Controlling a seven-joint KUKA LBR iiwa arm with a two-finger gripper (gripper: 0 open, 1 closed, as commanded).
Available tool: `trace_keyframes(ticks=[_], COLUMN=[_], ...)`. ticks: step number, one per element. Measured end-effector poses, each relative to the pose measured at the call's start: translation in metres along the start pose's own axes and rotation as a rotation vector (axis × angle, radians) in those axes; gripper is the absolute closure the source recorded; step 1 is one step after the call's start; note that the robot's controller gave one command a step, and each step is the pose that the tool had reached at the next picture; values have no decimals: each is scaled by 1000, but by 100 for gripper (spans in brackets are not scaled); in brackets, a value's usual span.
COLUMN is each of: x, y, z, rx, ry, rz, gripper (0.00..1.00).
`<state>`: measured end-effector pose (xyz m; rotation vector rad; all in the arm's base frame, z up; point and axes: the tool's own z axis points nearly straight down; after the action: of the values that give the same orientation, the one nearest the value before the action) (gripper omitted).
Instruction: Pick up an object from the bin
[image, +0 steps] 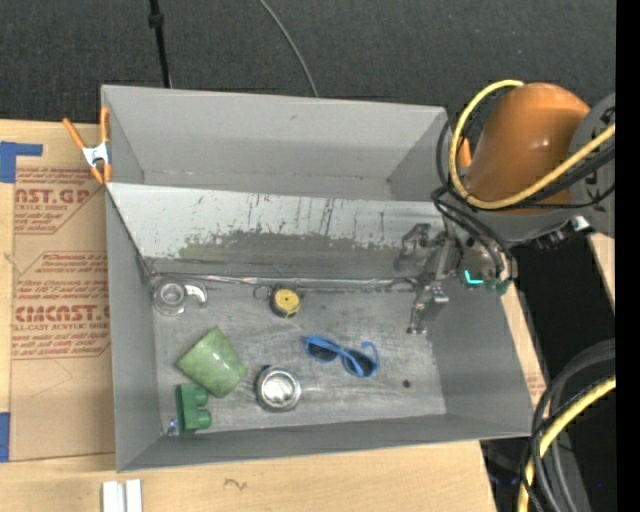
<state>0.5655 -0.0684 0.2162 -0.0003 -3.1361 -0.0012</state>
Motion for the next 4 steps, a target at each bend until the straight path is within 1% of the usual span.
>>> trace_keyframes(ticks=[1,2,3,4], x=[22,21,55,73], y=[17,17,70,152], z=[146,142,137,132], rx=[1,3,-2,-3], ry=[-13,-12,-5,-5], rz=[-261,-262,-270,-281], gripper=[0,100,100,100])
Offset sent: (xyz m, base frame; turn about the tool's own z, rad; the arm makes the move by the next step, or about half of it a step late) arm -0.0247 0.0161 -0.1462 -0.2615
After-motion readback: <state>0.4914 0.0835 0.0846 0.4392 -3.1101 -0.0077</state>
